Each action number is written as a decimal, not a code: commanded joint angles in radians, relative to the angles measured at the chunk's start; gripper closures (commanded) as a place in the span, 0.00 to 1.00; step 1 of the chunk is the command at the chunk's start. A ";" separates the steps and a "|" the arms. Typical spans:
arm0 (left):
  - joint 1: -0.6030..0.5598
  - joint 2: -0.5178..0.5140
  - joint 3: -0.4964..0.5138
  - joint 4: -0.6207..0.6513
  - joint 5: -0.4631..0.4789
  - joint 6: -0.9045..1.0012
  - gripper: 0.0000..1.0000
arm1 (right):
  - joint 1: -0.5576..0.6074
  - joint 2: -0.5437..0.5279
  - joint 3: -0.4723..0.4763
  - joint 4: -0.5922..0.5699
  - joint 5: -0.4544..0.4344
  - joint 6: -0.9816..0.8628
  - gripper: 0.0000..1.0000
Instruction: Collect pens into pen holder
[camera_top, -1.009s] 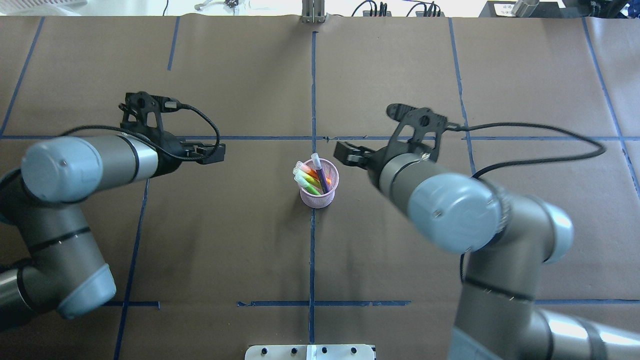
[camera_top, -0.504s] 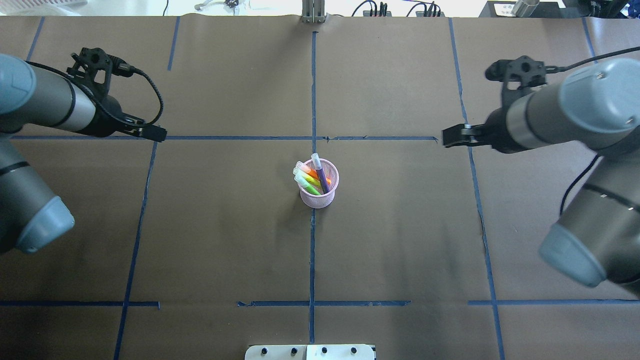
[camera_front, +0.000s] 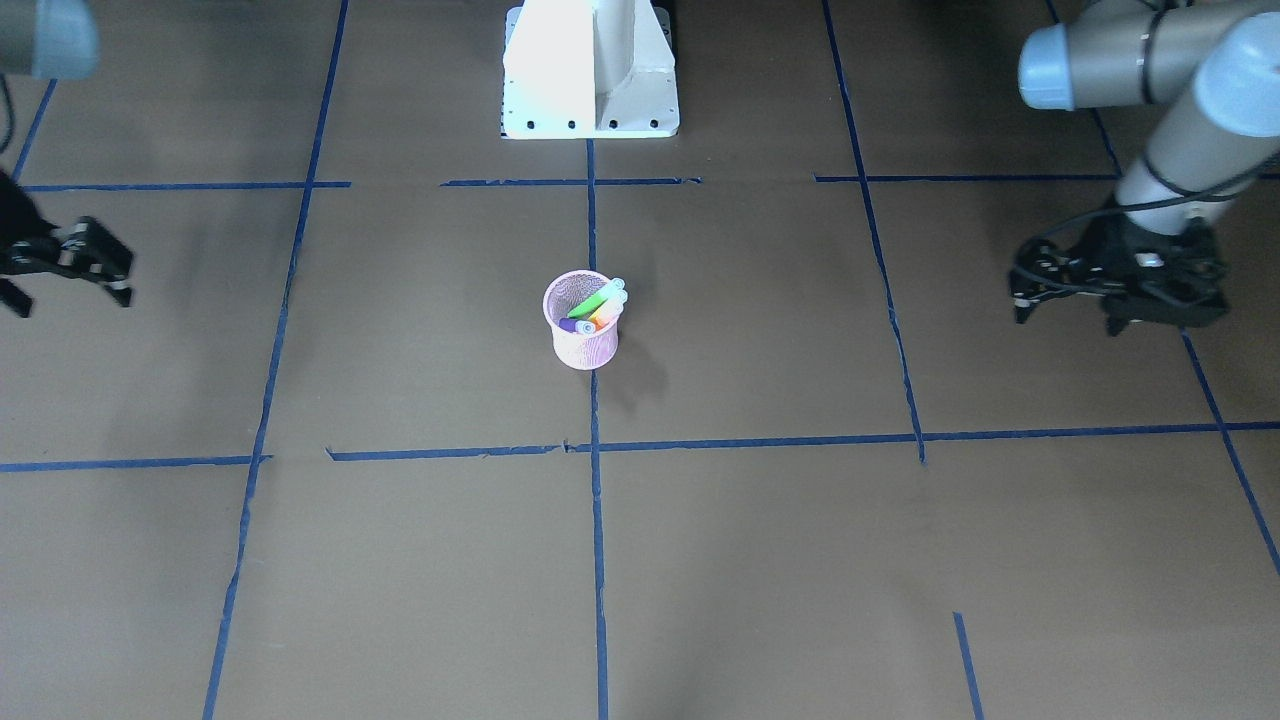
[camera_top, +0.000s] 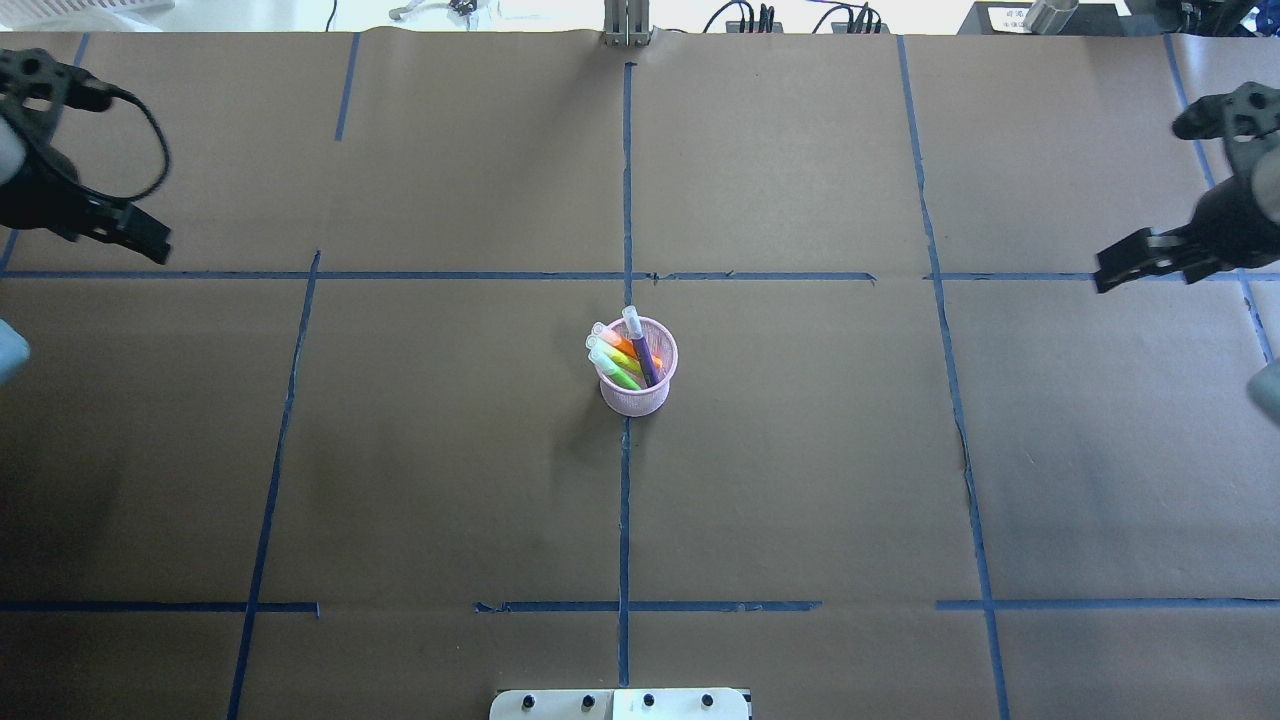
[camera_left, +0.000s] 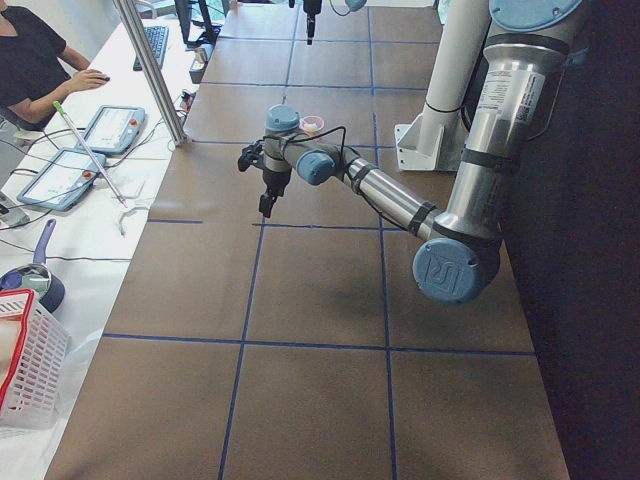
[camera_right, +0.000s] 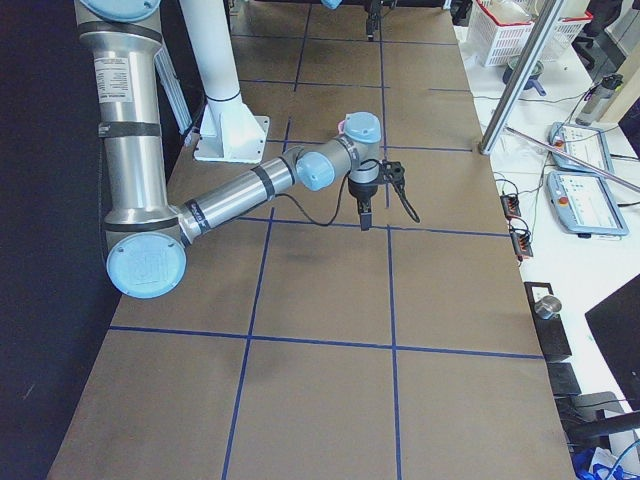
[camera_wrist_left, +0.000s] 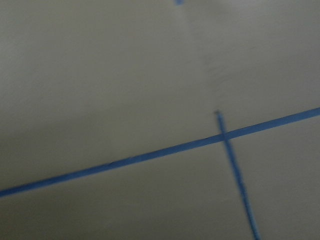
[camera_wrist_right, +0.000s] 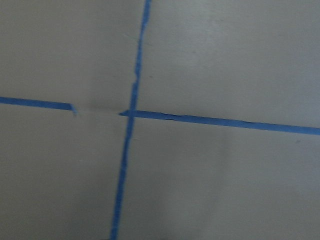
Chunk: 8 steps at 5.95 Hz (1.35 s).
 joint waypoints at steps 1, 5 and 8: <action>-0.144 0.104 -0.002 0.065 -0.106 0.103 0.00 | 0.241 -0.019 -0.126 -0.130 0.148 -0.343 0.00; -0.329 0.262 0.057 0.054 -0.195 0.372 0.00 | 0.448 -0.130 -0.316 -0.120 0.150 -0.690 0.00; -0.329 0.285 0.060 0.047 -0.185 0.381 0.00 | 0.448 -0.154 -0.297 -0.117 0.150 -0.690 0.00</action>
